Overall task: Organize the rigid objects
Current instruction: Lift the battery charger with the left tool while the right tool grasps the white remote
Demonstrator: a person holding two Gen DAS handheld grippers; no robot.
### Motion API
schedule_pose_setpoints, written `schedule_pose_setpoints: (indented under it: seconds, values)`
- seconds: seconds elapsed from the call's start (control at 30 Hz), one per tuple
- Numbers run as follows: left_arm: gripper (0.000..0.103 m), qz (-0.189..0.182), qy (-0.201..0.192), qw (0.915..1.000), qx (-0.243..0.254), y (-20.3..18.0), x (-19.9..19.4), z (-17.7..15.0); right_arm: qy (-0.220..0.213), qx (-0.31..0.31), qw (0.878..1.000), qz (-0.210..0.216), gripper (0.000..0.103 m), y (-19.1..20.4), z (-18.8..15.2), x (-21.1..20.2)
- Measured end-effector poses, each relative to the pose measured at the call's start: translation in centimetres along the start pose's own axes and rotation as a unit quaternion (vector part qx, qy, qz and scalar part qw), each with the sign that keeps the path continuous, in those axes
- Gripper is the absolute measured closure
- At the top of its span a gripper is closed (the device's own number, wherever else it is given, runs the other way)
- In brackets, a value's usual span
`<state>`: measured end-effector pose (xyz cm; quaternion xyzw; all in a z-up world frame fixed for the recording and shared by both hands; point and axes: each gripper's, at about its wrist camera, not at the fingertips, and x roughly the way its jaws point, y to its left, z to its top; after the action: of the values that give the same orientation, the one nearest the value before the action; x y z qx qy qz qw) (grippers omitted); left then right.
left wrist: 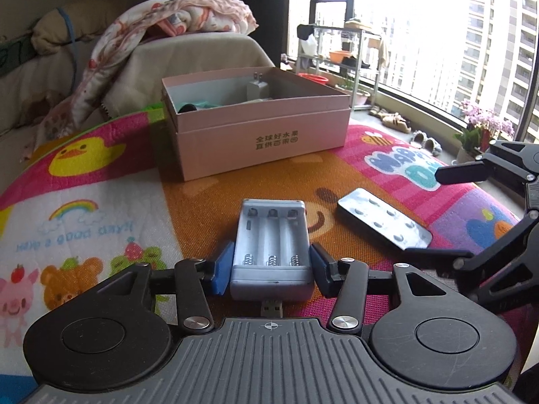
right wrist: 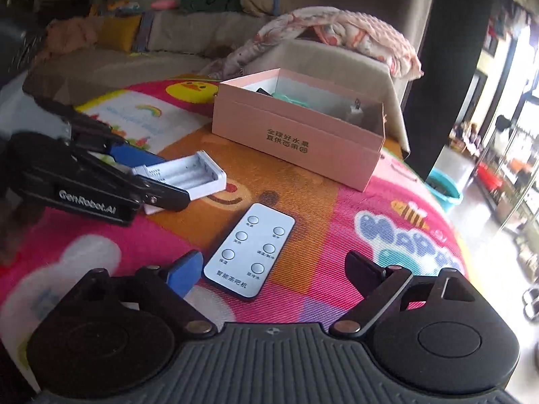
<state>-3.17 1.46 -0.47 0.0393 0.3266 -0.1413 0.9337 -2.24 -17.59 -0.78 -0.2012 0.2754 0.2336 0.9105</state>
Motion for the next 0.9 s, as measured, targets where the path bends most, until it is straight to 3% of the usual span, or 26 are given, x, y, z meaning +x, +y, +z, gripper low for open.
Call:
schedule_pose_setpoints:
  seconds: [0.1, 0.17, 0.2, 0.27, 0.33, 0.4, 0.5, 0.6, 0.67, 0.9]
  values:
    - [0.049, 0.007, -0.004, 0.9999, 0.007, -0.5, -0.3, -0.4, 0.003, -0.009, 0.997, -0.078, 0.012, -2.0, -0.7, 0.4]
    - [0.049, 0.007, -0.004, 0.9999, 0.008, -0.5, -0.2, -0.4, 0.024, -0.002, 0.986, -0.164, 0.012, -3.9, -0.9, 1.4]
    - [0.049, 0.003, -0.004, 1.0, 0.001, -0.3, -0.2, -0.3, 0.031, 0.017, 0.983, -0.178, 0.012, -4.8, -0.8, 1.6]
    - [0.049, -0.005, -0.007, 0.9998, -0.017, 0.3, -0.2, -0.3, 0.04, 0.088, 0.985, -0.143, 0.012, -6.8, -0.4, 1.3]
    - [0.049, -0.008, -0.01, 0.9996, -0.026, 0.4, -0.2, -0.4, 0.043, 0.155, 0.986, -0.054, 0.012, -7.7, -0.2, 1.0]
    - [0.049, -0.006, -0.011, 0.9996, -0.025, 0.3, -0.3, -0.5, 0.048, 0.175, 0.983, -0.013, 0.012, -7.1, 0.1, 1.6]
    - [0.049, -0.001, -0.012, 0.9998, -0.019, 0.1, -0.2, -0.5, 0.05, 0.146, 0.987, -0.042, 0.012, -5.1, 0.9, 3.5]
    - [0.049, 0.002, -0.012, 0.9998, -0.014, -0.1, -0.2, -0.5, 0.052, 0.14, 0.989, 0.009, 0.012, -4.8, 2.0, 4.6]
    - [0.049, 0.004, -0.012, 0.9999, -0.011, -0.2, -0.2, -0.5, 0.057, 0.145, 0.987, 0.042, 0.004, -4.6, 2.5, 5.6]
    - [0.049, 0.015, -0.01, 0.9998, 0.003, -0.8, -0.2, -0.5, 0.052, 0.136, 0.989, 0.03, 0.003, -4.0, 3.0, 6.2]
